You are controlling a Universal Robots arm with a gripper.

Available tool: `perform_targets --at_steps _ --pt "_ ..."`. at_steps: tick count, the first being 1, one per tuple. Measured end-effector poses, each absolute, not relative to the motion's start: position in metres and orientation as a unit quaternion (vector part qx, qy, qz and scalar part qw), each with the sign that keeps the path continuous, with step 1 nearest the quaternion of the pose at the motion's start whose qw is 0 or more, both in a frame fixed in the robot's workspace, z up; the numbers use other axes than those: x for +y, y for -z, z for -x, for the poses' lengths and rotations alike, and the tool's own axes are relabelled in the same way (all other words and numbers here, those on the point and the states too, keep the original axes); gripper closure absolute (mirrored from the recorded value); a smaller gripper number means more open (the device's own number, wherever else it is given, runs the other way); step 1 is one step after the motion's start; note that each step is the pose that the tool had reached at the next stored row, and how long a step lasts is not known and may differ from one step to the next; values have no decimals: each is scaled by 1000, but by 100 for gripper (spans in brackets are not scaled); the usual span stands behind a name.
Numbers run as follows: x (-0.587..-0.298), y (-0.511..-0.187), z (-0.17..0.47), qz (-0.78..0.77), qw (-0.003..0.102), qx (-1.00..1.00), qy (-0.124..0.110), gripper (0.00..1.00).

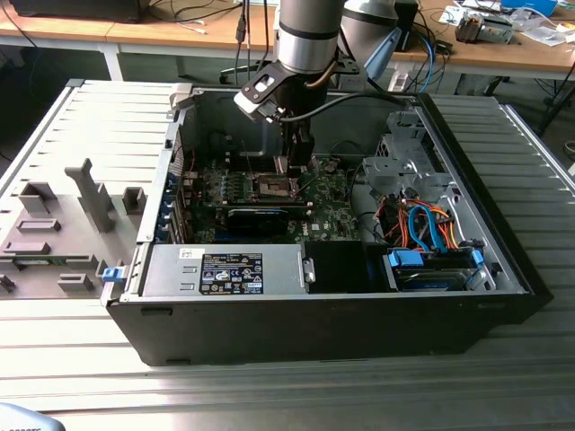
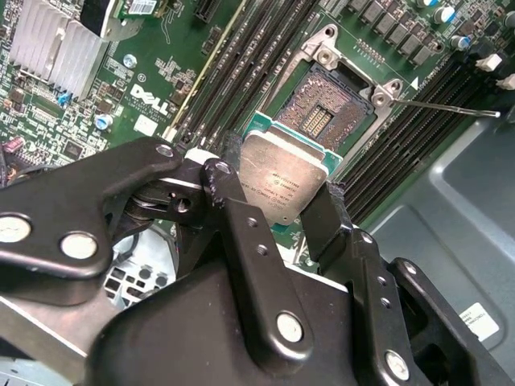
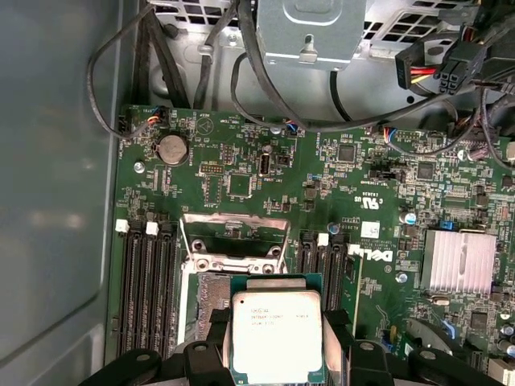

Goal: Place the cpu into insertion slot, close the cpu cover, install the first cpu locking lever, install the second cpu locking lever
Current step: 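Place the cpu into insertion slot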

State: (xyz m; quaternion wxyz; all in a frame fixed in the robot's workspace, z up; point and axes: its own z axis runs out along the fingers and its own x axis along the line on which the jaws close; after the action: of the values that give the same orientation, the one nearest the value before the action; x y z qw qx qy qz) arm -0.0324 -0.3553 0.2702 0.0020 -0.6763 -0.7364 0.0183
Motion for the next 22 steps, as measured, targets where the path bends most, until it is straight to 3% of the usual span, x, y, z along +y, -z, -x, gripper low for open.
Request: perform_targets --at_steps 22 --pt "-355 -269 32 690 2 -723 -18 46"
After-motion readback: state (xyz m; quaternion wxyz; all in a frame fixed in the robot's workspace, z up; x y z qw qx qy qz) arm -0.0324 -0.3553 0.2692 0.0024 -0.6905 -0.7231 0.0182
